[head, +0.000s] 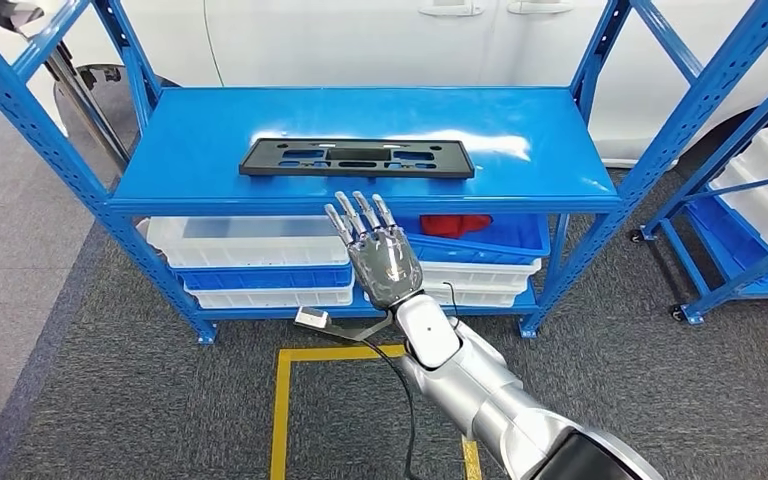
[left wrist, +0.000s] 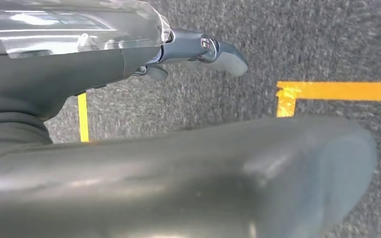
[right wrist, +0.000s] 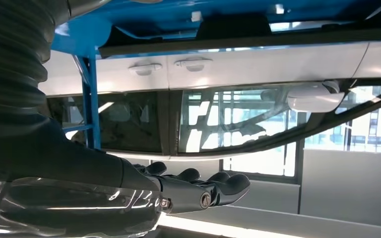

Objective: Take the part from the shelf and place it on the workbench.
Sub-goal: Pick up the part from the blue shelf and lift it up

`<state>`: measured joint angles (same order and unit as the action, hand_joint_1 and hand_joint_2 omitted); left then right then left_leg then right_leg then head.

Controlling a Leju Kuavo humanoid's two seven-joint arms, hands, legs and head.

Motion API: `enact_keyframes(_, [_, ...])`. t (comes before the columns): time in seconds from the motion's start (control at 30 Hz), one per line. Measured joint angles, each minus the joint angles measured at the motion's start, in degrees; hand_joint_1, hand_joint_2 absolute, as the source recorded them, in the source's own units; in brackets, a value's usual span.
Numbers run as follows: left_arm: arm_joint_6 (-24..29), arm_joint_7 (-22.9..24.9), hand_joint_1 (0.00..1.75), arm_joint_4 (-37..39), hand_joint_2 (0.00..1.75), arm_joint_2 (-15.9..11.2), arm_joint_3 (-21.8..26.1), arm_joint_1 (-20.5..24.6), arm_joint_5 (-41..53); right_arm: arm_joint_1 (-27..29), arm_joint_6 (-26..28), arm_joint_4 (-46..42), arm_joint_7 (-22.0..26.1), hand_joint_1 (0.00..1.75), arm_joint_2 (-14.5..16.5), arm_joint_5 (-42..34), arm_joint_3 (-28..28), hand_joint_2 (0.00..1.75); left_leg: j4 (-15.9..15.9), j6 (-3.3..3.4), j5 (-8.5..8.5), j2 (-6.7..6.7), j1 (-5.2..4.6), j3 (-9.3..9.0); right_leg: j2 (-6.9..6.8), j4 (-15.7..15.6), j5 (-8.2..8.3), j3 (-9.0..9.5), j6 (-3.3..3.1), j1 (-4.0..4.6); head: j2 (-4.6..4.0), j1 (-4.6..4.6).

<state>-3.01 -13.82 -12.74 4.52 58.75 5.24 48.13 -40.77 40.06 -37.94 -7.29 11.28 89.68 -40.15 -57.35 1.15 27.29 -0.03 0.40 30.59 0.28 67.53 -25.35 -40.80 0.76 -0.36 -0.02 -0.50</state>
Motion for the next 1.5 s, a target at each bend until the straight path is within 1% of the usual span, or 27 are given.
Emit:
enact_keyframes(0.07, [-0.1,0.0,0.0,0.0,0.0,0.0,0.0,0.1,0.0,-0.2,0.0,0.2,0.1,0.0,0.0,0.0,0.0,1.75,0.0,-0.41,0.85,-0.01,-0.17,-0.8,-0.1,-7.0,2.91,3.12,-0.77,0.48,0.0,0.0])
enact_keyframes(0.17, [-0.3,-0.1,0.0,0.1,0.0,0.0,0.0,0.3,0.0,-0.3,0.0,0.4,0.1,0.0,-0.1,0.0,0.0,1.75,0.4,-1.4,1.69,0.09,-0.11,-1.31,-0.09,-9.4,2.17,4.25,-1.56,0.9,0.0,0.0])
enact_keyframes(0.23, [-0.3,-0.2,0.0,0.0,0.0,-0.1,0.0,0.4,0.0,-0.3,0.0,0.4,0.1,0.0,-0.2,0.0,0.0,1.75,-0.1,-1.93,2.41,0.29,-0.05,-1.76,0.02,-10.1,1.69,5.41,-2.07,0.59,0.0,-0.02])
enact_keyframes(0.27, [-0.3,-0.2,0.0,0.0,0.0,-0.1,0.0,0.5,0.1,-0.4,0.0,0.4,0.1,0.0,-0.2,0.0,0.0,1.75,-1.9,-2.19,3.16,0.32,-0.03,-1.14,0.02,-10.5,1.39,6.28,-2.3,0.37,0.0,-0.02])
enact_keyframes(0.3, [-0.3,-0.2,0.0,0.1,0.0,-0.1,0.0,0.5,0.1,-0.4,0.1,0.5,0.1,0.0,-0.2,0.0,0.0,1.75,-5.1,-2.41,4.25,0.32,0.11,0.53,-0.03,-10.8,0.96,7.16,-2.5,0.26,0.0,-0.02])
enact_keyframes(0.37, [-0.3,-0.3,0.0,0.1,0.0,-0.1,0.1,0.4,0.1,-0.4,0.1,0.6,0.1,0.0,-0.2,0.0,0.0,1.75,-13.4,-2.92,6.31,0.26,0.3,5.89,-0.05,-10.9,-0.18,8.55,-2.75,0.3,0.0,-0.02])
enact_keyframes(0.4, [-0.2,-0.2,0.0,0.1,0.0,-0.1,0.1,0.3,0.1,-0.2,0.1,0.7,0.1,0.0,-0.3,0.0,0.0,1.75,-16.1,-3.09,6.26,0.26,0.37,8.31,0.02,-10.9,-0.81,9.26,-2.75,0.32,0.0,-0.02])
enact_keyframes(0.43, [-0.2,-0.2,0.0,0.1,0.0,-0.1,0.1,0.2,0.1,-0.1,0.0,0.7,0.1,0.0,-0.3,0.0,0.0,1.75,-16.6,-3.16,4.91,0.26,0.39,9.74,0.13,-10.9,-1.44,10.04,-2.7,0.31,0.0,-0.02])
enact_keyframes(0.47, [-0.2,-0.2,0.0,0.1,0.0,-0.1,0.1,0.1,0.1,-0.1,0.1,0.8,0.1,0.0,-0.3,0.0,0.0,1.75,-14.6,-3.14,2.28,0.27,0.39,9.96,0.24,-10.9,-2.14,10.96,-2.6,0.28,0.0,-0.02])
enact_keyframes(0.53, [-0.2,-0.2,0.0,0.1,0.0,-0.2,0.1,0.0,0.1,-0.1,0.0,0.8,0.1,0.0,-0.3,0.0,0.0,1.75,-6.7,-2.86,-3.93,0.27,0.32,7.96,0.35,-11.0,-3.68,12.9,-2.22,0.25,0.0,-0.02])
enact_keyframes(0.57, [-0.2,-0.2,0.0,0.1,0.0,-0.2,0.1,0.0,0.1,-0.1,0.0,0.8,0.1,0.0,-0.2,0.0,0.0,1.75,-3.4,-2.59,-5.63,0.25,0.16,6.71,0.4,-11.0,-4.28,13.53,-1.94,0.3,0.0,-0.02])
enact_keyframes(0.6, [-0.2,-0.2,0.0,0.1,0.0,-0.2,0.1,0.1,0.1,-0.2,0.0,0.9,0.1,0.0,-0.2,0.0,0.0,1.75,-1.4,-2.2,-6.04,0.24,-0.01,5.91,0.44,-11.2,-4.71,13.82,-1.64,0.36,0.0,-0.01])
enact_keyframes(0.67, [-0.2,-0.2,0.0,0.1,0.0,-0.2,0.1,0.1,0.1,-0.2,0.0,0.9,0.1,0.0,-0.2,0.0,-0.1,1.75,-0.3,-1.26,-4.83,0.21,-0.21,5.25,0.49,-11.3,-4.82,13.93,-1.03,0.5,0.01,-0.02])
enact_keyframes(0.73, [-0.2,-0.2,0.0,0.1,0.0,-0.2,0.1,0.1,0.1,-0.3,0.1,0.9,0.1,0.0,-0.2,0.0,-0.1,1.75,0.5,-0.44,-4.16,0.14,-0.01,4.38,0.43,-9.6,-4.54,13.3,-0.57,0.53,0.01,-0.02])
enact_keyframes(0.77, [-0.2,-0.2,0.0,0.1,0.0,-0.2,0.1,0.1,0.1,-0.4,0.1,0.9,0.1,0.0,-0.2,0.0,-0.1,1.75,0.9,-0.13,-3.9,0.1,0.08,3.75,0.4,-7.2,-4.58,11.96,-0.38,0.51,0.0,-0.02])
enact_keyframes(0.8, [-0.2,-0.2,0.0,0.1,0.0,-0.2,0.1,0.1,0.1,-0.4,0.1,0.9,0.1,0.0,-0.2,0.0,-0.1,1.75,1.2,0.09,-3.59,0.07,0.12,3.11,0.37,-3.8,-5.09,9.84,-0.22,0.45,0.0,-0.01])
enact_keyframes(0.87, [-0.2,-0.3,0.0,0.1,0.0,-0.2,0.1,0.1,0.1,-0.2,0.1,1.1,0.0,0.0,-0.3,0.0,-0.1,1.75,1.4,0.32,-2.64,0.03,0.06,1.94,0.34,3.6,-7.61,4.33,0.12,0.38,0.0,-0.01])
enact_keyframes(0.93, [-0.2,-0.3,0.0,0.1,0.0,-0.3,0.1,0.0,0.2,0.1,0.1,1.3,-0.1,0.0,-0.4,0.0,-0.1,1.75,1.4,0.34,-1.69,-0.04,0.04,0.78,0.33,7.4,-9.79,0.61,0.31,0.32,0.0,0.0])
enact_keyframes(1.0, [-0.2,-0.3,0.0,0.1,0.0,-0.3,0.1,0.0,0.2,0.2,0.1,1.4,-0.2,0.0,-0.4,0.0,0.0,1.75,1.4,0.34,-1.32,-0.07,0.03,0.29,0.32,7.8,-10.19,-0.32,0.35,0.29,0.0,0.0])
enact_keyframes(1.13, [-0.2,-0.3,0.0,0.1,0.0,-0.3,0.1,0.0,0.2,0.2,0.1,1.4,-0.2,0.0,-0.4,0.0,0.0,1.75,1.4,0.33,-1.26,-0.09,0.03,0.21,0.32,7.7,-10.17,-0.4,0.35,0.28,0.0,0.0])
enact_keyframes(1.17, [-0.2,-0.3,0.0,0.1,0.0,-0.3,0.1,0.0,0.2,0.2,0.1,1.4,-0.2,0.0,-0.4,0.0,0.0,1.75,1.4,0.32,-1.08,-0.11,0.03,-0.03,0.32,7.3,-10.01,-0.52,0.34,0.26,0.0,0.0])
enact_keyframes(1.23, [-0.3,-0.3,0.0,0.1,0.0,-0.3,0.1,0.0,0.2,0.2,0.1,1.6,-0.3,0.0,-0.5,0.0,0.0,1.75,1.4,0.16,0.03,-0.2,0.04,-1.6,0.27,2.7,-6.99,-0.1,0.24,0.16,0.0,0.0])
enact_keyframes(1.3, [-0.3,-0.2,0.0,0.2,0.0,-0.3,0.1,0.1,0.3,0.1,0.1,2.2,-0.5,0.0,-0.8,0.0,0.2,1.75,0.2,-0.85,1.9,-0.31,0.03,-3.39,0.14,-5.9,0.37,1.45,-0.85,0.35,0.0,0.0])
enact_keyframes(1.37, [-0.4,-0.2,0.0,0.2,0.0,-0.2,0.1,0.4,0.6,-0.1,0.1,2.7,-0.7,0.0,-1.0,0.0,0.7,1.75,-5.6,-2.11,2.99,-0.33,0.15,-1.56,0.11,-10.5,4.15,3.47,-2.36,0.56,0.0,-0.01])
enact_keyframes(1.4, [-0.4,-0.2,0.0,0.2,0.0,-0.2,0.1,0.4,0.7,-0.2,0.1,2.8,-0.7,0.0,-1.0,0.0,1.0,1.75,-9.8,-2.49,3.68,-0.3,0.28,0.79,0.2,-10.8,3.42,4.49,-2.84,0.51,0.0,-0.01])
enact_keyframes(1.43, [-0.4,-0.2,0.0,0.2,0.0,-0.2,0.1,0.4,0.7,-0.1,0.1,2.9,-0.7,0.0,-1.0,0.0,1.0,1.75,-13.1,-2.64,5.3,-0.29,0.31,3.31,0.23,-10.8,2.88,5.09,-2.96,0.56,0.0,-0.01])
enact_keyframes(1.5, [-0.3,-0.1,0.0,0.2,0.0,-0.2,0.1,0.3,0.8,0.3,0.0,3.1,-0.8,0.0,-1.1,0.0,1.2,1.75,-16.2,-2.76,8.35,-0.29,0.34,7.12,0.38,-10.8,1.81,6.35,-3.04,0.65,0.0,-0.02])
